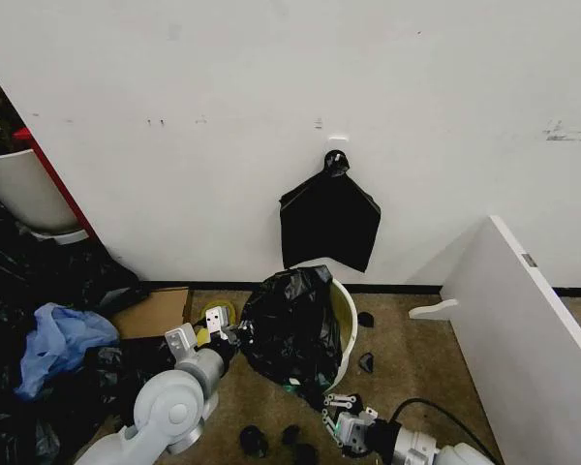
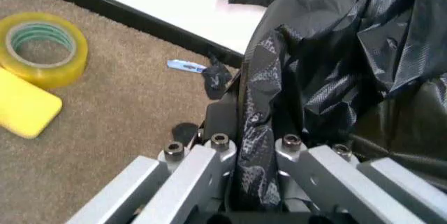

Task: Place the garbage bag over the trash bin.

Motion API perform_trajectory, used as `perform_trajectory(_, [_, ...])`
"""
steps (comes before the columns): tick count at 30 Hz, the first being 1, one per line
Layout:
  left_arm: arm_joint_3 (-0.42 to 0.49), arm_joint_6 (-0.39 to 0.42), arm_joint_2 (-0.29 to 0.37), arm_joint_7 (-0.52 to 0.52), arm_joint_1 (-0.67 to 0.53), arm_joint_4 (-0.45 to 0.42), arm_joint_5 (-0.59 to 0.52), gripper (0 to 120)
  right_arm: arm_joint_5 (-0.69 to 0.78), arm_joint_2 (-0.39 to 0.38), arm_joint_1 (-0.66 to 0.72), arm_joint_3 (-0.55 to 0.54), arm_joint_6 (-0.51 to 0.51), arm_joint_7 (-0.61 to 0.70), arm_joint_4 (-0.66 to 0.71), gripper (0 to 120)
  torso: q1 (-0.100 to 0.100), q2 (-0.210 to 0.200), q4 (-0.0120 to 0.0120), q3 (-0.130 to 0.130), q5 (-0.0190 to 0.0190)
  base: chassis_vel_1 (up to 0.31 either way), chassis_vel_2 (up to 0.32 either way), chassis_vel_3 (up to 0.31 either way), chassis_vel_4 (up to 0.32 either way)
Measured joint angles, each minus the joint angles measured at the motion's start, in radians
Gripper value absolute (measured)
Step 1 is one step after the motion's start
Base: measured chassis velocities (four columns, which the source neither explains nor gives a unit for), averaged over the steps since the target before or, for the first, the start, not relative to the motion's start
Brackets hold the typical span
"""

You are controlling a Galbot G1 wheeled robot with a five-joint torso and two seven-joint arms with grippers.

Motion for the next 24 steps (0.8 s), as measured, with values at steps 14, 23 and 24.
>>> perform_trajectory(14, [0.002, 0.008, -0.004, -0.009, 0.002, 0.000, -0.018, 3, -0.027, 0.011, 0.001, 0.023, 0.012, 0.005, -0.078, 0, 0.000, 0.000, -0.0001, 0.000, 0.0000, 0.000, 0.000, 0.000, 0.000])
perform_trajectory(23, [-0.001, -0.049, -0.032, -0.040, -0.006, 0.033, 0.000, 3, -0.030, 0.013, -0.089, 0.074, 0.034, 0.057, 0.005, 26, 0.000, 0.000, -0.0001, 0.000, -0.0001, 0.000, 0.000, 0.000, 0.000])
perform_trajectory(24, [-0.003, -0.054, -0.034, -0.046, -0.011, 0.038, -0.004, 3, -0.030, 0.015, -0.097, 0.078, 0.035, 0.060, 0.013, 32, 0.000, 0.000, -0.0002, 0.000, -0.0002, 0.000, 0.000, 0.000, 0.000])
